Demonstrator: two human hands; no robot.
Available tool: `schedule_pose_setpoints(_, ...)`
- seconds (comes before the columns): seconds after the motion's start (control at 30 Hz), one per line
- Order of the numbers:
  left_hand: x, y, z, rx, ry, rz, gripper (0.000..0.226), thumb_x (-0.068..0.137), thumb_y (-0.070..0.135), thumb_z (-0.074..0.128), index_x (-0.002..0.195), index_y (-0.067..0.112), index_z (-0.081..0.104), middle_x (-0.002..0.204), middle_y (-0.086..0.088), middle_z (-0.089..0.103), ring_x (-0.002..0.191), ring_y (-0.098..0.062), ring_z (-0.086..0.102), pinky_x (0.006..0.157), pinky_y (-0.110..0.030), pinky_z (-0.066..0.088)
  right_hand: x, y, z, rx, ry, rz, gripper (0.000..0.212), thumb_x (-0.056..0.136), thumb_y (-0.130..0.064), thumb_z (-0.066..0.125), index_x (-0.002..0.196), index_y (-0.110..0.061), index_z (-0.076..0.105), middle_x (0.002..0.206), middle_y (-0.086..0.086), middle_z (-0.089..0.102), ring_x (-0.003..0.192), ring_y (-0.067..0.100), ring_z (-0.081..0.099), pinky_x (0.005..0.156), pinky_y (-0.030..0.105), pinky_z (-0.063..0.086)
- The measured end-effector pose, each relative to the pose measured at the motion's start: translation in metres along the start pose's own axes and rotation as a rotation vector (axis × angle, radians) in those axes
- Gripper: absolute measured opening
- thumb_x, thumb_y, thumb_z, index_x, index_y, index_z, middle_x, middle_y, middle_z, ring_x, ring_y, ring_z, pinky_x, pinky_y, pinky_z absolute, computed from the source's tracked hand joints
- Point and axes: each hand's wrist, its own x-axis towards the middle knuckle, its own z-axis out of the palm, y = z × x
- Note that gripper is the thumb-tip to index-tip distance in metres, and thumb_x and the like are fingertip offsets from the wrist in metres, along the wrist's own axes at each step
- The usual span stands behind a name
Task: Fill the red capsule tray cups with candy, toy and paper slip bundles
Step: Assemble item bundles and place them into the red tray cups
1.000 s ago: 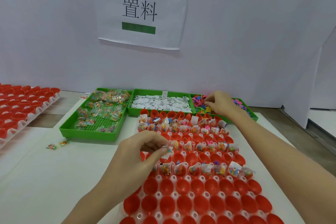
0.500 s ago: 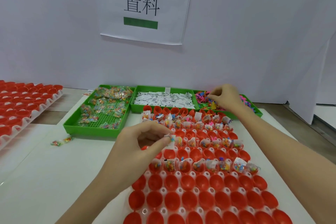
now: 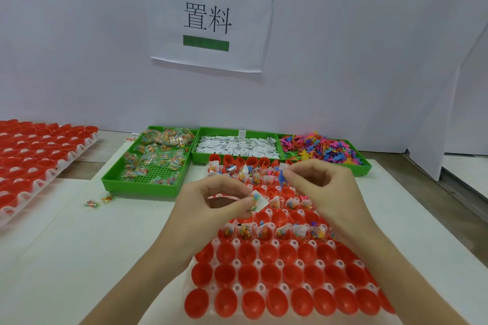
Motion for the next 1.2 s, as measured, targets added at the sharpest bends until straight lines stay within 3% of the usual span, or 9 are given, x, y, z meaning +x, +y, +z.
schedule_pose_setpoints(0.2, -0.002, 0.0, 0.0, 0.07, -0.053, 0.028, 0.012, 0.078, 0.021, 0.087, 0.087, 0.018, 0.08, 0.089, -0.004, 0.079, 0.084, -0.023, 0.078, 0.079, -0.024, 0.06, -0.036, -0.008, 0.02, 0.097, -0.044, -0.014, 0.004, 0.085, -0.016, 0.081, 0.088, -0.019, 0.079, 0.083, -0.002, 0.078, 0.077, 0.012, 0.074, 0.072, 0.018, 0.057)
schedule_pose_setpoints(0.43, 0.0, -0.002, 0.0, 0.106, -0.055, 0.122, 0.009, 0.082, 0.016, 0.085, 0.087, 0.023, 0.081, 0.092, 0.001, 0.079, 0.087, -0.017, 0.077, 0.078, -0.02, 0.059, -0.038, -0.012, 0.02, 0.188, -0.177, 0.033, 0.012, 0.086, -0.016, 0.079, 0.097, -0.021, 0.08, 0.093, 0.0, 0.079, 0.088, 0.015, 0.076, 0.078, 0.018, 0.057)
schedule_pose_setpoints(0.6, 0.0, -0.003, 0.001, 0.13, -0.035, 0.201, 0.01, 0.08, 0.012, 0.086, 0.087, 0.019, 0.081, 0.088, -0.001, 0.079, 0.085, -0.017, 0.077, 0.076, -0.021, 0.059, -0.038, -0.015, 0.017, 0.146, -0.214, -0.006, 0.012, 0.085, -0.018, 0.08, 0.096, -0.023, 0.081, 0.091, -0.005, 0.079, 0.087, 0.009, 0.075, 0.077, 0.013, 0.055)
schedule_pose_setpoints(0.77, -0.004, -0.005, 0.005, 0.123, -0.066, 0.242, 0.01, 0.08, 0.012, 0.086, 0.088, 0.015, 0.08, 0.087, -0.002, 0.079, 0.083, -0.019, 0.078, 0.075, -0.021, 0.059, -0.038, -0.015, 0.014, 0.102, -0.241, -0.04, 0.013, 0.085, -0.015, 0.081, 0.098, -0.018, 0.079, 0.093, -0.002, 0.079, 0.089, 0.014, 0.076, 0.079, 0.018, 0.058)
schedule_pose_setpoints(0.87, -0.004, -0.003, 0.004, 0.095, -0.135, 0.195, 0.011, 0.081, 0.016, 0.085, 0.091, 0.018, 0.081, 0.092, -0.003, 0.08, 0.089, -0.021, 0.078, 0.082, -0.028, 0.061, -0.036, -0.015, 0.005, 0.088, -0.271, -0.03, 0.013, 0.087, -0.014, 0.079, 0.098, -0.022, 0.08, 0.093, -0.001, 0.079, 0.089, 0.016, 0.076, 0.08, 0.021, 0.059)
schedule_pose_setpoints(0.97, -0.004, 0.002, 0.002, 0.124, -0.216, 0.191, 0.012, 0.083, 0.016, 0.083, 0.095, 0.018, 0.082, 0.095, -0.003, 0.08, 0.093, -0.02, 0.077, 0.085, -0.027, 0.06, -0.037, -0.017, -0.001, 0.089, -0.283, -0.035, 0.014, 0.086, -0.014, 0.08, 0.096, -0.024, 0.081, 0.093, -0.001, 0.079, 0.089, 0.016, 0.076, 0.081, 0.022, 0.058)
schedule_pose_setpoints(1.07, -0.005, 0.007, 0.002, 0.165, -0.192, 0.265, 0.011, 0.083, 0.016, 0.084, 0.094, 0.018, 0.082, 0.092, -0.001, 0.08, 0.088, -0.018, 0.077, 0.08, -0.022, 0.06, -0.037, -0.022, -0.005, 0.097, -0.317, -0.044, 0.013, 0.085, -0.016, 0.08, 0.097, -0.022, 0.08, 0.093, 0.0, 0.079, 0.089, 0.017, 0.076, 0.081, 0.02, 0.058)
schedule_pose_setpoints(1.2, -0.009, 0.006, 0.008, 0.205, -0.156, 0.326, 0.014, 0.086, 0.016, 0.081, 0.1, 0.019, 0.082, 0.094, 0.002, 0.08, 0.091, -0.018, 0.076, 0.082, -0.027, 0.061, -0.033, -0.028, -0.02, 0.083, -0.258, -0.052, 0.014, 0.084, -0.024, 0.08, 0.098, -0.025, 0.08, 0.098, -0.002, 0.079, 0.093, 0.015, 0.076, 0.082, 0.018, 0.057)
